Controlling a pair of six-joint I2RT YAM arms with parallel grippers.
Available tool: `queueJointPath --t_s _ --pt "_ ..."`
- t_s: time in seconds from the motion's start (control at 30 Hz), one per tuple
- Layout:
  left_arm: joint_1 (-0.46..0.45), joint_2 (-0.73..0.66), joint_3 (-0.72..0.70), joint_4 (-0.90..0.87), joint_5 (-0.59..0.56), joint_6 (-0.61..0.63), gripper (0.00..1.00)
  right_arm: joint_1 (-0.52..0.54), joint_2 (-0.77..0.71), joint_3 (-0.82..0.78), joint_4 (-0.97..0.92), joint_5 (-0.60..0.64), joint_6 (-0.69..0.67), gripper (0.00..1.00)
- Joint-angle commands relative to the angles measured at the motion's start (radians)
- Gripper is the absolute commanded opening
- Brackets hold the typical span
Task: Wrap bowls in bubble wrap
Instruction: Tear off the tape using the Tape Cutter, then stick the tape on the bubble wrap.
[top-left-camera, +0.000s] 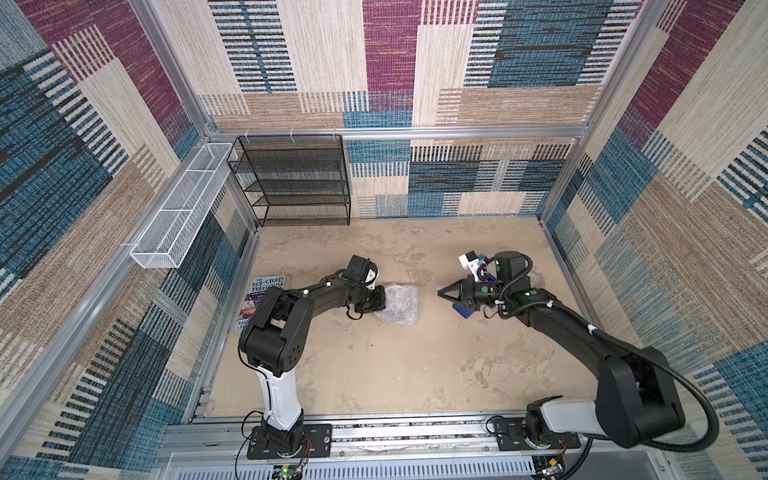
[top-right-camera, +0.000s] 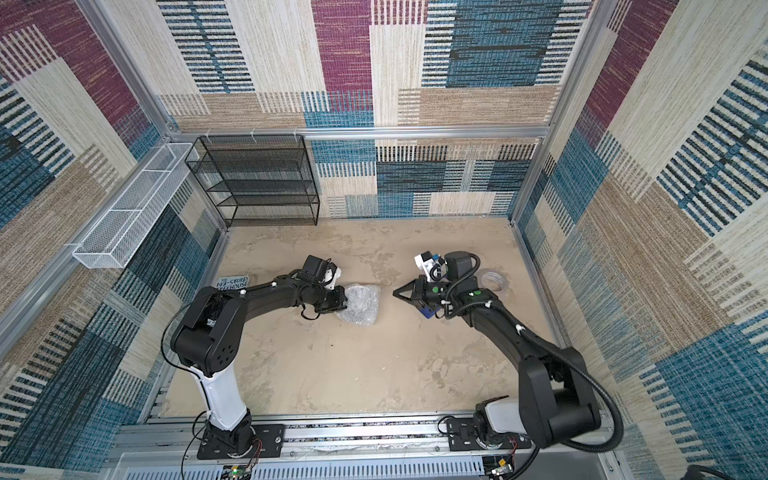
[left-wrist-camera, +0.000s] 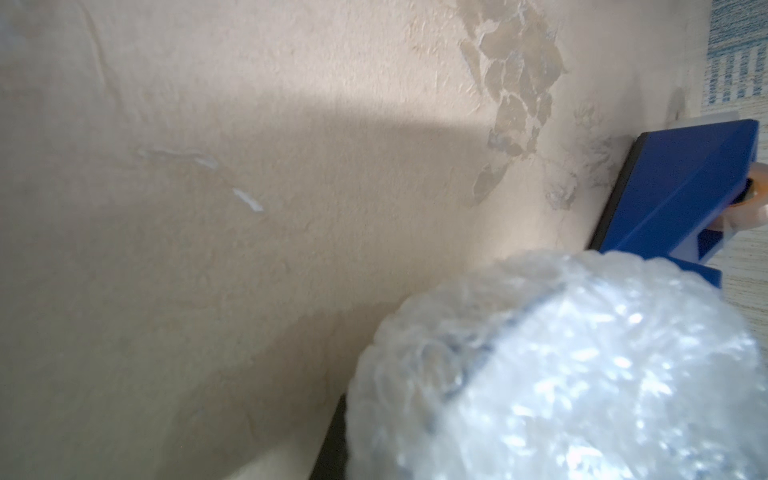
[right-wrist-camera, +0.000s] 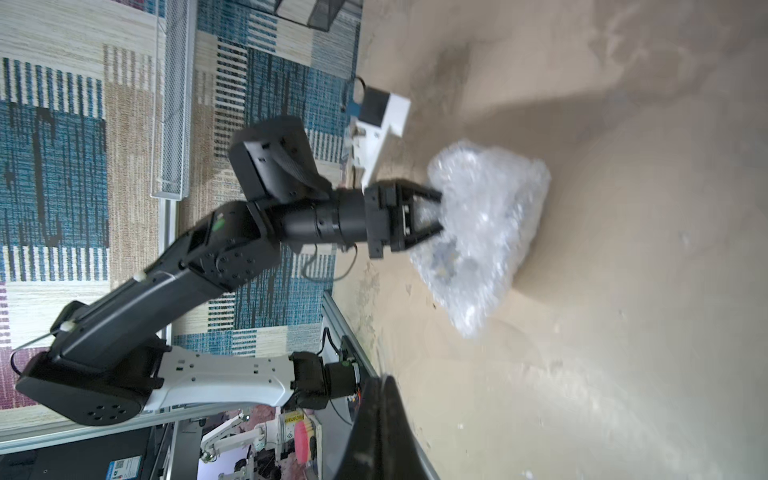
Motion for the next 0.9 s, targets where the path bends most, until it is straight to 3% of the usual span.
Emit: queueJointPath --t_s 0.0,0.17,0.33,0.53,0.87 --pt "-0.001 -0.005 0.011 -0.002 0.006 0.019 0.00 0.002 0.123 0.108 0.105 -0.056 -0.005 0.00" --pt "0.000 0.002 0.024 -0.008 0.009 0.018 0.00 0.039 0.328 0.341 0.123 -0.062 -0.001 0.00" --pt "0.000 0.000 0.033 -0.021 0.003 0.019 0.00 0.103 0.462 0.451 0.104 -0.061 -0.005 0.00" --pt "0.000 -0.004 0.038 -0.035 -0.014 0.022 0.00 0.165 0.493 0.408 0.080 -0.056 -0.025 0.00" --pt "0.000 0.001 0.035 -0.027 -0.009 0.016 0.00 0.249 0.523 0.263 0.209 -0.063 0.053 0.00"
